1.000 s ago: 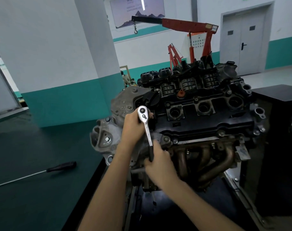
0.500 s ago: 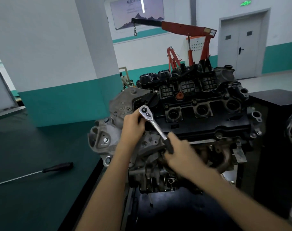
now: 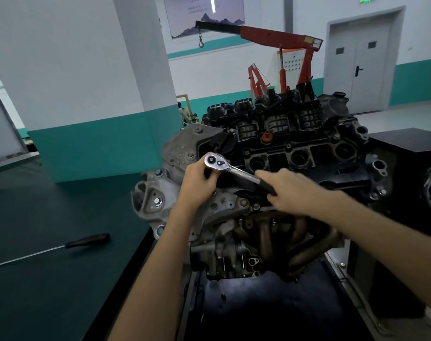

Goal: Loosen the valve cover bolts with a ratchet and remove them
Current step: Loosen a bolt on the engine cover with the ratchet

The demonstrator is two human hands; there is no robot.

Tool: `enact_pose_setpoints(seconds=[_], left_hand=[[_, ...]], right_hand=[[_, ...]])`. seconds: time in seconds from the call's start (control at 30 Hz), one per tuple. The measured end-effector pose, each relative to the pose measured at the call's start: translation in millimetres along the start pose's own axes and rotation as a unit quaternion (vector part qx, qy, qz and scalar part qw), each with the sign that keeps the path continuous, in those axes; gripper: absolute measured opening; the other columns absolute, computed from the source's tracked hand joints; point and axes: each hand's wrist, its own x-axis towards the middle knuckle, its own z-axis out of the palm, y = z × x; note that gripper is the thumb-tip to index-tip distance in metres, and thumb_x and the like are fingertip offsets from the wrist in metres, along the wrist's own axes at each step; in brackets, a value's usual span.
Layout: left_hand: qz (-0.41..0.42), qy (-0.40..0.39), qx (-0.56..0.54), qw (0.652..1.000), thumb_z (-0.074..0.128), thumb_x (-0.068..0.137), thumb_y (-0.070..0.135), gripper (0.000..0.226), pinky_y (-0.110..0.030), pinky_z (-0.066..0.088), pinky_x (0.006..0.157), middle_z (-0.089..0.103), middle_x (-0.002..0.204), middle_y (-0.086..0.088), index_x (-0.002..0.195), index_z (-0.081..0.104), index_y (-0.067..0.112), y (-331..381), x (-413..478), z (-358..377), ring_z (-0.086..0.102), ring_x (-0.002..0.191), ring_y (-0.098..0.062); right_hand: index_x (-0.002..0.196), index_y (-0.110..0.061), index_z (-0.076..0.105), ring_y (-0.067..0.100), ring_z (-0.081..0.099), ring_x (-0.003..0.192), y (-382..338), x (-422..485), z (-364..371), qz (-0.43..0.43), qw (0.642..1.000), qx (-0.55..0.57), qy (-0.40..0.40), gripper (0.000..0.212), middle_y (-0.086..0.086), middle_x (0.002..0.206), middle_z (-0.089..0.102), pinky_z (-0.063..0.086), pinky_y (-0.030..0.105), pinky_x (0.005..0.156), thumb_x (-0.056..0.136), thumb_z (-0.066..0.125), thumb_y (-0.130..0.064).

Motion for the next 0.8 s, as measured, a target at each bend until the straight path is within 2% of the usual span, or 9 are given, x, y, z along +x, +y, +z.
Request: enact_pose_setpoints(seconds=[0.07, 0.13, 0.23, 0.3, 0.33, 0.47, 0.57, 0.67, 0.8], left_hand=[[-0.011, 0.008, 0.022, 1.0, 0.059, 0.093, 0.004, 0.015, -0.023, 0.043, 0.064, 0.068, 0.075, 0.0, 0.099, 0.071, 0.01, -0.9, -0.4, 1.1, 0.058, 0.066, -0.012], [-0.028, 0.019, 0.028, 0.999, 0.059, 0.093, 0.004, 0.012, -0.018, 0.038, 0.058, 0.061, 0.065, 0.004, 0.095, 0.071, 0.008, -1.5, -0.4, 2.2, 0.055, 0.061, -0.012], [-0.043, 0.023, 0.054, 0.997, 0.055, 0.087, -0.005, 0.016, -0.016, 0.038, 0.056, 0.055, 0.058, 0.01, 0.082, 0.064, 0.007, -1.8, 0.0, 3.6, 0.052, 0.055, -0.006], [-0.051, 0.012, 0.051, 0.997, 0.051, 0.083, -0.007, 0.016, -0.029, 0.047, 0.065, 0.064, 0.066, -0.002, 0.079, 0.061, 0.005, -4.1, 2.1, 4.7, 0.061, 0.066, -0.015], [-0.052, 0.012, 0.043, 0.998, 0.052, 0.083, -0.004, 0.016, -0.031, 0.05, 0.069, 0.067, 0.071, -0.002, 0.078, 0.062, 0.007, -5.0, 2.7, 4.9, 0.064, 0.072, -0.017], [-0.051, 0.03, 0.008, 0.998, 0.062, 0.086, 0.0, 0.029, -0.012, 0.047, 0.071, 0.067, 0.074, 0.013, 0.076, 0.061, 0.027, -3.1, 0.2, 4.2, 0.064, 0.076, 0.002], [-0.042, 0.025, 0.003, 0.999, 0.058, 0.083, -0.005, 0.034, -0.015, 0.049, 0.074, 0.069, 0.078, 0.011, 0.077, 0.061, 0.029, -1.9, -1.2, 2.5, 0.065, 0.079, -0.001], [-0.001, 0.001, -0.001, 1.0, 0.052, 0.082, -0.006, 0.027, -0.023, 0.049, 0.078, 0.071, 0.087, 0.004, 0.09, 0.065, 0.017, -2.0, 0.5, 0.5, 0.065, 0.082, -0.013], [-0.004, 0.007, 0.032, 0.999, 0.06, 0.092, 0.003, 0.018, -0.004, 0.039, 0.071, 0.064, 0.082, 0.012, 0.107, 0.069, 0.008, -1.6, 1.4, -0.3, 0.057, 0.075, 0.007]], right_hand=[[0.124, -0.022, 0.046, 0.029, 0.055, 0.072, 9.9, 9.5, -11.9, -0.027, 0.996, -0.076, 0.027, 0.037, -0.003, 0.073, 0.041, 0.037, 0.033, 0.061, 0.088, 0.056, -0.017], [0.12, -0.021, 0.046, 0.032, 0.059, 0.077, 6.8, 5.5, -7.1, -0.012, 0.995, -0.084, 0.054, 0.033, 0.001, 0.077, 0.05, 0.037, 0.034, 0.063, 0.088, 0.056, -0.018], [0.106, -0.022, 0.044, 0.033, 0.062, 0.078, -27.1, -21.5, 29.5, 0.061, 0.991, 0.091, 0.076, 0.025, 0.004, 0.077, 0.054, 0.036, 0.029, 0.06, 0.086, 0.058, -0.018], [0.097, -0.024, 0.039, 0.028, 0.06, 0.069, -68.5, -32.1, 58.9, 0.106, 0.961, 0.245, 0.077, 0.025, 0.003, 0.074, 0.055, 0.041, 0.028, 0.055, 0.084, 0.057, -0.014], [0.1, -0.023, 0.038, 0.03, 0.061, 0.071, -88.8, -30.2, 71.5, 0.124, 0.947, 0.284, 0.087, 0.026, 0.006, 0.077, 0.059, 0.046, 0.031, 0.058, 0.084, 0.056, -0.013], [0.124, -0.015, 0.038, 0.038, 0.063, 0.086, -129.5, -19.2, 94.6, 0.166, 0.911, 0.361, 0.114, 0.041, 0.015, 0.092, 0.062, 0.054, 0.042, 0.071, 0.085, 0.05, -0.01], [0.118, -0.019, 0.042, 0.039, 0.061, 0.083, -97.9, -23.4, 81.9, 0.138, 0.938, 0.31, 0.075, 0.037, 0.011, 0.085, 0.059, 0.052, 0.04, 0.07, 0.084, 0.053, -0.011], [0.099, -0.021, 0.046, 0.034, 0.057, 0.072, -45.9, -23.1, 46.9, 0.07, 0.968, 0.238, 0.026, 0.025, 0.007, 0.076, 0.054, 0.05, 0.039, 0.065, 0.08, 0.057, -0.01], [0.118, -0.023, 0.051, 0.022, 0.05, 0.064, 7.5, 2.1, -7.7, 0.008, 1.0, 0.025, 0.0, 0.035, -0.005, 0.072, 0.046, 0.043, 0.032, 0.06, 0.086, 0.059, -0.014]])
